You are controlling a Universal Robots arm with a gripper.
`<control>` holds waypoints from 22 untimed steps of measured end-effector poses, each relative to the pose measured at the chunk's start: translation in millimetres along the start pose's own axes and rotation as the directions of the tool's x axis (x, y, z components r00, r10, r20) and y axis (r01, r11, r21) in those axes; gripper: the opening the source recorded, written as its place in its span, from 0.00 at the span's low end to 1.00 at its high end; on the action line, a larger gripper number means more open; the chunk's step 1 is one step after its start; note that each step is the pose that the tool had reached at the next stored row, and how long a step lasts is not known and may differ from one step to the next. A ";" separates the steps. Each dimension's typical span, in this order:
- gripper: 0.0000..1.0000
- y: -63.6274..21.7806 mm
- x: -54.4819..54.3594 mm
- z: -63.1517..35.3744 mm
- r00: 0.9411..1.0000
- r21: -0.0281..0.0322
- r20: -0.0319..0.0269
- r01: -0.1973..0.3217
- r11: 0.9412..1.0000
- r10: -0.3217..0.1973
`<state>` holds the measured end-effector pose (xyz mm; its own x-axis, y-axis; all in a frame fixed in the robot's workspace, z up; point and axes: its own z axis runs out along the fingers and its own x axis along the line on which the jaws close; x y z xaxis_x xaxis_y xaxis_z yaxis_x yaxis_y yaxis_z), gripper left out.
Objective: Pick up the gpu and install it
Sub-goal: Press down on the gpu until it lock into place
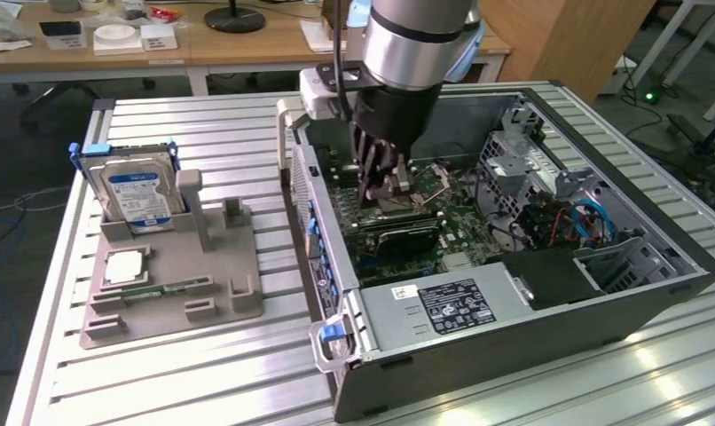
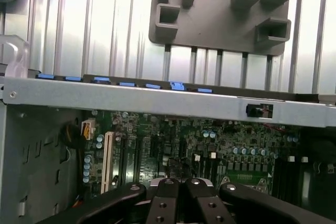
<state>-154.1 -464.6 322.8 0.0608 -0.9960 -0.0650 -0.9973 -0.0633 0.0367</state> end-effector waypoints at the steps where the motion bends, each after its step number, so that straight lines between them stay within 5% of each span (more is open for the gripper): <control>1: 0.11 0.1 0.6 0.8 1.000 0.000 0.000 0.000 1.000 0.000; 11: 0.11 7.1 2.4 16.3 1.000 0.003 0.000 0.000 1.000 0.000; 19: 0.11 27.7 1.7 29.4 1.000 0.003 0.000 0.000 1.000 0.000; 22: 0.11 23.1 2.2 32.0 1.000 0.003 0.001 0.000 1.000 0.000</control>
<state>-178.2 -466.2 291.6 0.0611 -0.9960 -0.0658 -0.9974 -0.0634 0.0340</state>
